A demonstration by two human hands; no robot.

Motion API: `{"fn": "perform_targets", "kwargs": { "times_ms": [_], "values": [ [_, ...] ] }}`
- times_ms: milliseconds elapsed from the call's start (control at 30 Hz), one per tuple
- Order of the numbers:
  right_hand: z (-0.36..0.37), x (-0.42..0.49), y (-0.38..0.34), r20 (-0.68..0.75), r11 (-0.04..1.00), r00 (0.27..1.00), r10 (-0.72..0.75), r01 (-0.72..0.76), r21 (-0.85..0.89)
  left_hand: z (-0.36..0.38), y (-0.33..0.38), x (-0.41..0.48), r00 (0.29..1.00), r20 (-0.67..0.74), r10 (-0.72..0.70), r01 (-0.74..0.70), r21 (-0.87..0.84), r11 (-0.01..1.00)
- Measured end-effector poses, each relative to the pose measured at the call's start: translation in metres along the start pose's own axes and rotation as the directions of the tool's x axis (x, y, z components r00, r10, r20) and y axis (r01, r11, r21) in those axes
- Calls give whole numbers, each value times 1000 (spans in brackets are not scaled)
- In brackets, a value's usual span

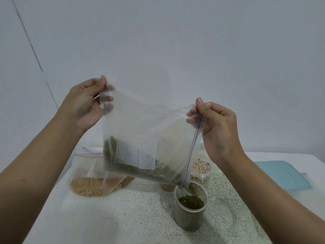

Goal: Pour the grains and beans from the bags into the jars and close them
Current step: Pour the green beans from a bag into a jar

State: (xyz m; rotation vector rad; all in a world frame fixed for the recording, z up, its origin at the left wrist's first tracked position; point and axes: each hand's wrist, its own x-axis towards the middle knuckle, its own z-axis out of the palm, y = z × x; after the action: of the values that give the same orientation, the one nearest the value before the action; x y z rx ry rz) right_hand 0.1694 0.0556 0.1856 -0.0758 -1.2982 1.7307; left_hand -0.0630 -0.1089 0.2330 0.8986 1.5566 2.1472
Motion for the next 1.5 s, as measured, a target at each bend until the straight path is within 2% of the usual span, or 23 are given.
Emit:
{"fn": "perform_targets", "kwargs": {
  "times_ms": [1500],
  "values": [
    [-2, -3, -6, -9, 1000, 1000, -16, 16, 23, 7, 4, -2, 1000, 5, 3, -3, 2, 1000]
  ]
}}
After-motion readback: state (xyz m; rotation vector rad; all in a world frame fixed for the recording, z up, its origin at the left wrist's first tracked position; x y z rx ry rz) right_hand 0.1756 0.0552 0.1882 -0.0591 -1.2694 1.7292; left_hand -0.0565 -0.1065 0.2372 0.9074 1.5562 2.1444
